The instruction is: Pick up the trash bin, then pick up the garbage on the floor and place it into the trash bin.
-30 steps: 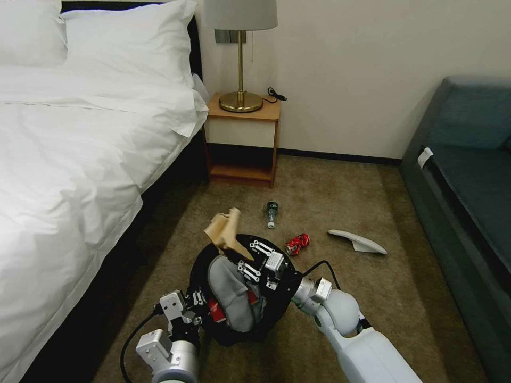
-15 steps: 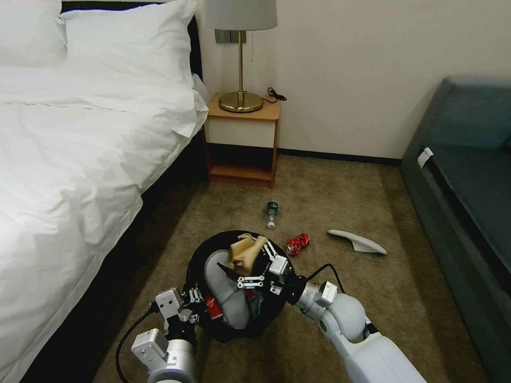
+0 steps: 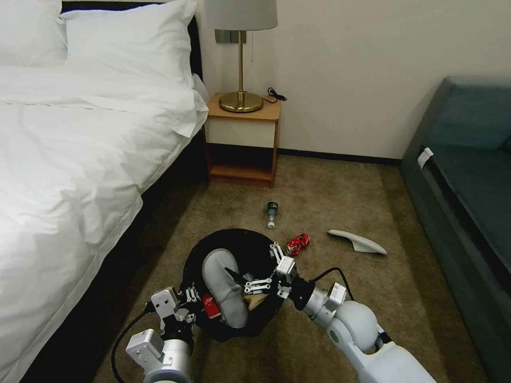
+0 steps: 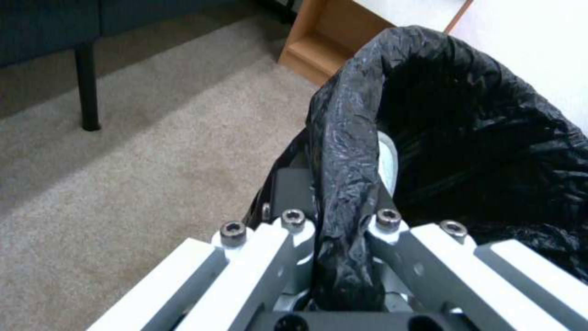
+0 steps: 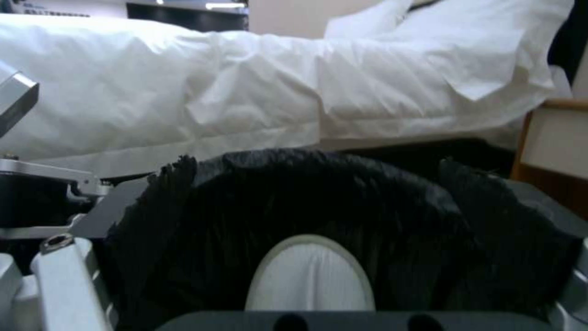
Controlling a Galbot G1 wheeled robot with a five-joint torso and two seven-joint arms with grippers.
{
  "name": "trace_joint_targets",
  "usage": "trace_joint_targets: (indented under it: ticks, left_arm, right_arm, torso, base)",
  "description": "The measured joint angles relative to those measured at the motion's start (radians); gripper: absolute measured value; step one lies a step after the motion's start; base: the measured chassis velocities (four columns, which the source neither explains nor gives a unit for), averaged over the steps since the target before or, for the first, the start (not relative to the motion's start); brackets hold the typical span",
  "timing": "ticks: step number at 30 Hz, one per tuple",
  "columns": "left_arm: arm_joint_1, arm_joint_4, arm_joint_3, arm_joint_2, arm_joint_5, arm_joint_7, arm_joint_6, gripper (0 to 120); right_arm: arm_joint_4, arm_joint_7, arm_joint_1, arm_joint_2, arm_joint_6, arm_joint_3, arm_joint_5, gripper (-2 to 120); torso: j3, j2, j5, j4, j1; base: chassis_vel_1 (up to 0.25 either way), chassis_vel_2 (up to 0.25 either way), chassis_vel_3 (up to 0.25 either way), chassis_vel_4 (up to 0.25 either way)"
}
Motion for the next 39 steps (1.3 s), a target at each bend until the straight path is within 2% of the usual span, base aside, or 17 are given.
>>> trace_joint_targets:
  ticks: [5, 7, 8, 10, 11, 13, 14, 16, 17, 19, 23, 25, 29, 39]
  left_arm:
    - [0.006, -0.010, -0.002, 0.003, 0.000, -0.001, 0.000, 4]
    - [0.008, -0.016, -0.009, 0.004, -0.001, -0.006, -0.002, 4]
    - [0.008, -0.016, -0.009, 0.004, -0.001, -0.006, -0.002, 4]
    - [0.008, -0.019, -0.021, 0.001, 0.002, -0.024, -0.016, 4]
    - [0.008, -0.019, -0.021, 0.001, 0.002, -0.024, -0.016, 4]
    - [0.005, -0.021, -0.039, -0.004, 0.008, -0.047, -0.033, 4]
    - [0.005, -0.021, -0.039, -0.004, 0.008, -0.047, -0.033, 4]
    - [-0.001, -0.021, -0.059, -0.007, 0.018, -0.058, -0.051, 4]
    - [-0.001, -0.021, -0.059, -0.007, 0.018, -0.058, -0.051, 4]
    - [-0.007, -0.021, -0.077, -0.010, 0.017, -0.067, -0.064, 4]
    - [-0.016, -0.022, -0.091, -0.013, 0.010, -0.073, -0.072, 4]
    - [-0.028, -0.022, -0.106, -0.016, 0.003, -0.074, -0.075, 4]
    - [-0.035, -0.020, -0.120, -0.017, -0.001, -0.075, -0.076, 4]
    - [-0.037, -0.019, -0.134, -0.016, -0.001, -0.076, -0.079, 4]
  right_arm:
    - [0.028, 0.041, -0.004, 0.005, -0.022, 0.008, 0.035, 100]
    - [0.045, 0.104, 0.005, 0.032, -0.019, 0.030, 0.022, 100]
    - [0.045, 0.104, 0.005, 0.032, -0.019, 0.030, 0.022, 100]
    - [0.059, 0.255, 0.020, 0.069, -0.028, 0.074, -0.070, 100]
    - [0.059, 0.255, 0.020, 0.069, -0.028, 0.074, -0.070, 100]
    - [0.056, 0.423, 0.025, 0.107, -0.030, 0.140, -0.164, 100]
    - [0.056, 0.423, 0.025, 0.107, -0.030, 0.140, -0.164, 100]
    - [0.043, 0.517, 0.016, 0.131, 0.002, 0.213, -0.199, 100]
    - [0.043, 0.517, 0.016, 0.131, 0.002, 0.213, -0.199, 100]
    - [0.031, 0.566, 0.000, 0.149, 0.054, 0.298, -0.214, 100]
    - [0.022, 0.582, -0.020, 0.160, 0.095, 0.364, -0.229, 100]
    - [0.008, 0.579, -0.052, 0.169, 0.152, 0.451, -0.256, 100]
    - [-0.004, 0.566, -0.088, 0.172, 0.209, 0.518, -0.267, 100]
    - [-0.017, 0.555, -0.144, 0.181, 0.284, 0.543, -0.280, 100]
  torso:
    - [0.000, 0.000, 0.0000, 0.0000, 0.000]
    - [0.000, 0.000, 0.0001, 0.0000, 0.000]
    - [0.000, 0.000, 0.0001, 0.0000, 0.000]
    - [0.000, 0.000, 0.0000, 0.0001, 0.000]
    - [0.000, 0.000, 0.0000, 0.0001, 0.000]
    - [0.000, 0.000, 0.0000, 0.0002, 0.000]
    - [0.000, 0.000, 0.0000, 0.0002, 0.000]
    - [0.000, 0.000, 0.0000, 0.0002, 0.000]
    - [0.000, 0.000, 0.0000, 0.0002, 0.000]
    - [0.000, 0.000, 0.0000, 0.0000, 0.000]
    - [0.000, 0.000, 0.0001, 0.0000, 0.000]
    - [0.000, 0.000, 0.0000, -0.0001, 0.000]
    - [0.000, 0.000, -0.0001, -0.0001, 0.000]
    - [0.000, 0.000, 0.0000, -0.0001, 0.000]
  base:
    - [0.000, 0.000, 0.000, 0.000]
    - [0.000, 0.000, 0.000, 0.000]
    - [0.000, 0.000, 0.000, 0.000]
    - [0.000, 0.000, 0.000, 0.000]
    - [0.000, 0.000, 0.000, 0.000]
    - [0.000, 0.000, 0.000, 0.000]
    - [0.000, 0.000, 0.000, 0.000]
    - [0.000, 0.000, 0.000, 0.000]
    - [0.000, 0.000, 0.000, 0.000]
    - [0.000, 0.000, 0.000, 0.000]
    - [0.000, 0.000, 0.000, 0.000]
    - [0.000, 0.000, 0.000, 0.000]
    - [0.000, 0.000, 0.000, 0.000]
    - [0.000, 0.000, 0.000, 0.000]
